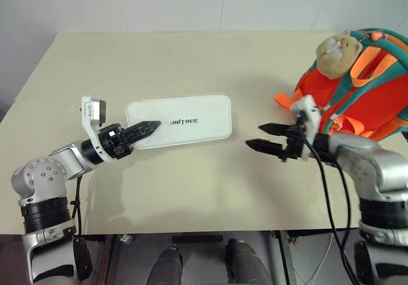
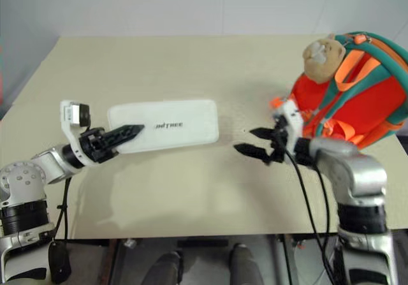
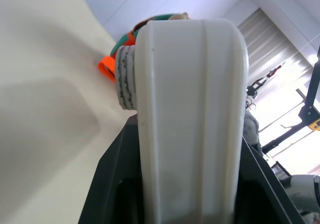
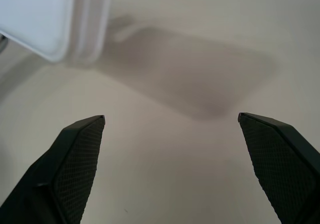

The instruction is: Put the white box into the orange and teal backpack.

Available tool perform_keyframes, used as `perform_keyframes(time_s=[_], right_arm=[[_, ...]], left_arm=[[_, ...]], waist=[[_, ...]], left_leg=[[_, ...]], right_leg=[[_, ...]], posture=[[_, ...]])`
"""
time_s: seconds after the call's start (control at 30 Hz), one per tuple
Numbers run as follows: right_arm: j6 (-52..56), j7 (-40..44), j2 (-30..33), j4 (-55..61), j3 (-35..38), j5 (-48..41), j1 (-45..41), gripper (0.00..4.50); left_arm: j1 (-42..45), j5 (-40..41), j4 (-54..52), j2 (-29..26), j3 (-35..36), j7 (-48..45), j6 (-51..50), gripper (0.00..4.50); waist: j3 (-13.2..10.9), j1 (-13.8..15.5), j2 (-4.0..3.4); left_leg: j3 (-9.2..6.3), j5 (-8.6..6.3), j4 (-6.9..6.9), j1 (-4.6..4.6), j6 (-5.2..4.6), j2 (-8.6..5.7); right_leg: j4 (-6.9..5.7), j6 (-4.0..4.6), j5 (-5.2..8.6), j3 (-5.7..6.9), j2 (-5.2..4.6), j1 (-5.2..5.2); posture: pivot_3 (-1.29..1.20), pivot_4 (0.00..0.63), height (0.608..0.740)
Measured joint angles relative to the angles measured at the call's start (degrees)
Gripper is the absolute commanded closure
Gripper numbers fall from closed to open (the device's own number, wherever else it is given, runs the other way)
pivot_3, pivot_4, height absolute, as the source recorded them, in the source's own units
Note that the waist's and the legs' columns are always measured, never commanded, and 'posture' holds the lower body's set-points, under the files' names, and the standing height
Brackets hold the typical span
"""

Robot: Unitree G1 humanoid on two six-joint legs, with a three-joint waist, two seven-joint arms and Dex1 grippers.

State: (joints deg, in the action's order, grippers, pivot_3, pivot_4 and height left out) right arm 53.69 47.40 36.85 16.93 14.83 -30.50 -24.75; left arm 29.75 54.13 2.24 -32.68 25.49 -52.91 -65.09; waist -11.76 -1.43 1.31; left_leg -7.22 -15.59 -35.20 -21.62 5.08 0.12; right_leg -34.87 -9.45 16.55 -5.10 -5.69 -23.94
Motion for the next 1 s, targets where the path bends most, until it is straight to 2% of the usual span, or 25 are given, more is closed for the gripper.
perform_keyframes(time_s=[0.17,0.33,0.57,0.73,1.0], right_arm=[[0.01,-8.93,0.13,7.05,12.97,-1.31,3.71,0.0],[1.34,-16.14,0.0,9.97,18.65,-2.49,5.26,0.0],[1.22,-24.09,0.06,9.41,19.63,-0.89,6.22,0.0],[0.88,-26.12,1.17,7.22,22.0,-0.94,6.02,0.0],[-1.31,-28.08,0.22,-0.06,19.44,-0.98,1.03,0.0]], left_arm=[[0.37,-1.45,1.07,-0.88,-3.25,-2.46,5.21,3.19],[0.91,-2.71,3.77,-1.09,-4.81,-3.5,7.87,3.19],[2.57,-3.46,5.87,-1.09,-7.45,-4.8,10.01,3.19],[2.69,-3.92,7.65,-1.76,-7.53,-5.36,10.58,3.19],[2.7,-3.93,7.71,-1.64,-7.52,-5.4,10.71,3.19]], waist=[[0.0,-0.35,0.0],[0.0,-0.19,0.0],[0.0,-0.21,0.0],[0.0,-0.2,0.01],[0.0,-0.34,0.0]], left_leg=[[0.03,0.0,0.0,0.08,-0.03,0.01],[0.03,-0.01,0.0,0.08,-0.04,0.01],[0.02,-0.02,0.0,0.08,-0.07,0.01],[0.03,-0.03,0.0,0.08,-0.08,0.01],[0.03,-0.02,-0.01,0.1,-0.09,0.01]], right_leg=[[-0.03,0.01,-0.01,-0.01,0.01,0.04],[-0.03,0.02,-0.01,-0.02,0.01,0.05],[-0.01,0.01,-0.01,-0.02,0.01,0.07],[-0.01,0.01,0.0,-0.02,0.01,0.07],[-0.05,0.0,-0.01,-0.03,0.01,0.08]], posture=[[0.0,0.15,0.74],[0.0,0.15,0.74],[0.0,0.15,0.74],[0.0,0.15,0.74],[0.0,0.15,0.74]])
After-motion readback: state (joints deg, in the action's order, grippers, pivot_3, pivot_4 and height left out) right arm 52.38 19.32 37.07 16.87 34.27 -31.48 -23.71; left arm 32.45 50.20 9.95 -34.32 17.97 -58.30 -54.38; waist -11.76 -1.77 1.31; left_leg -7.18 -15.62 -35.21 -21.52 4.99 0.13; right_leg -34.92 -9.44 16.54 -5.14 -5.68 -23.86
